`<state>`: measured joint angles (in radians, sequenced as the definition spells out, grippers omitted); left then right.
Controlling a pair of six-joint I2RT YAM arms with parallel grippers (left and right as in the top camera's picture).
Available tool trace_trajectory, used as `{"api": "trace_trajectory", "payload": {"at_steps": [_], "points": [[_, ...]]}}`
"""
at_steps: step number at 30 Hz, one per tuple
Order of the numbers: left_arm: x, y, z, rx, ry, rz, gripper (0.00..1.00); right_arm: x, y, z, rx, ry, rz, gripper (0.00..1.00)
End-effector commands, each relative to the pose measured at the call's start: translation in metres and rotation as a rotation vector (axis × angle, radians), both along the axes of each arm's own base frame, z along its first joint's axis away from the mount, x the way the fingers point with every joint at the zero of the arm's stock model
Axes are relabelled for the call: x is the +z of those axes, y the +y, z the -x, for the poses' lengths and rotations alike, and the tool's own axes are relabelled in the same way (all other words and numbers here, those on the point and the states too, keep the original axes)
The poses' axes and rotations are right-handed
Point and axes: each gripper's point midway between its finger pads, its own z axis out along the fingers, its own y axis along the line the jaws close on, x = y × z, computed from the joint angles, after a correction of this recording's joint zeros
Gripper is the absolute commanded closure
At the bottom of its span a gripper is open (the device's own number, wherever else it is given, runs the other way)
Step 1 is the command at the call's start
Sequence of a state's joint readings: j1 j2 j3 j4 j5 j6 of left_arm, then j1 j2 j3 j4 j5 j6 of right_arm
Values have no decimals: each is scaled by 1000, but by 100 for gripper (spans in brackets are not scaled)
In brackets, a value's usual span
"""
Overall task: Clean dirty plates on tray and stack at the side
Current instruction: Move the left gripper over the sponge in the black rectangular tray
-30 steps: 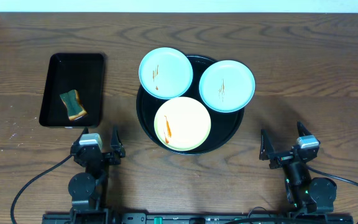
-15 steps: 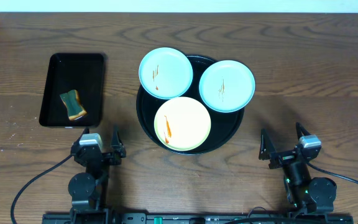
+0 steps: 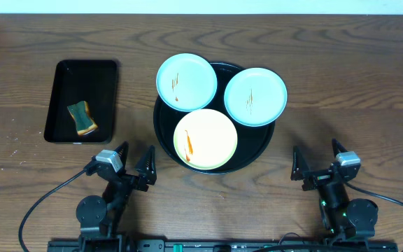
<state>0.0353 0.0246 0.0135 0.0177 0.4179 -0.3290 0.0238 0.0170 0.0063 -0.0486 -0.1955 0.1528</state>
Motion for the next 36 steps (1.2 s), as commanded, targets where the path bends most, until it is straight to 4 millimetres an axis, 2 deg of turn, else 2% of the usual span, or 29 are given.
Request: {"api": "trace_trajectory", "payload": {"at_steps": [1,10,13,16,20,22,24,26,30,36], "points": [[-17,-7,3,-37,70,25,19,-2,4,1,18,8,-3,1],[-18,-7,3,-37,74,26,19,-2,4,1,19,8,-4,1],[-12,-7,3,-37,57,40,19,-2,4,1,18,8,-3,1],[8,-10,2,-57,-25,50,19,-2,4,1,19,8,-4,1],[60,-12,7,-72,-225,35,19,-2,4,1,18,8,-3,1],[76,-6,9,-38,-262,17,19,-2,3,1,14,8,-3,1],[84,-1,8,-13,-262,-24,19,-2,1,0,4,8,-3,1],[86,5,4,15,-223,-66,19,-2,1,0,3,8,-2,1],[80,31,-11,130,-12,-105,20,-2,1,0,5,10,-11,1],[91,52,-38,138,253,-226,19,-2,6,1,31,11,-20,1]]}}
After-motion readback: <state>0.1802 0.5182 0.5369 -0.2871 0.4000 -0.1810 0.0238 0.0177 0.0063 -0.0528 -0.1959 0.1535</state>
